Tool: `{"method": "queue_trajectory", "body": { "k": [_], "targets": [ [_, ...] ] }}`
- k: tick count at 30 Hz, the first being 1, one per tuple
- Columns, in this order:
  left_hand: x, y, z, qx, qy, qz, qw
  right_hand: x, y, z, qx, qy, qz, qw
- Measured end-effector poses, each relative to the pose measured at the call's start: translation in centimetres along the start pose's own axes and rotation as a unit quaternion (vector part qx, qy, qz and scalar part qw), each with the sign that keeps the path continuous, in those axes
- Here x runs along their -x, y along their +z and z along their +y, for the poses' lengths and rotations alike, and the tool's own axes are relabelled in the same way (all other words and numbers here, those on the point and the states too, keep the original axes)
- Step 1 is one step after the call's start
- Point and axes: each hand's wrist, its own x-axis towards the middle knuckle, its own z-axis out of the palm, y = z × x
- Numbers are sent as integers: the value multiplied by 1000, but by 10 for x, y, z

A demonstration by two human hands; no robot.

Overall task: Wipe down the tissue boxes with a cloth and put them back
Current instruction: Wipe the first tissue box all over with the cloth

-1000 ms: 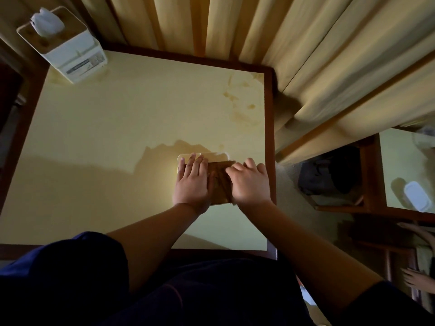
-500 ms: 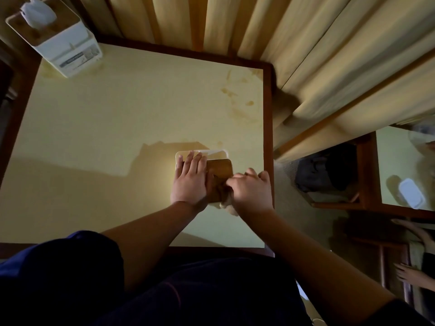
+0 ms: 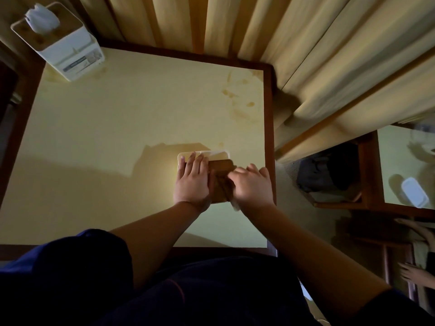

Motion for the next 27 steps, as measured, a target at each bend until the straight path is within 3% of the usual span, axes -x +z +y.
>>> {"method": "queue_trajectory", "body": {
  "k": [6, 13, 20, 27],
  "targets": [
    [0, 0, 0, -11, -1, -5, 1000, 47, 14, -1, -10, -7, 54, 998],
    [-2, 1, -1, -2, 0, -6, 1000, 3, -9, -9, 5, 18, -51, 999],
    [0, 3, -3, 6, 13, 18, 1000, -45, -22, -15, 45, 56, 3, 997],
    [-1, 0, -1, -18, 6, -27, 999, -1, 0, -6, 15, 24, -11, 1000]
  ]
}}
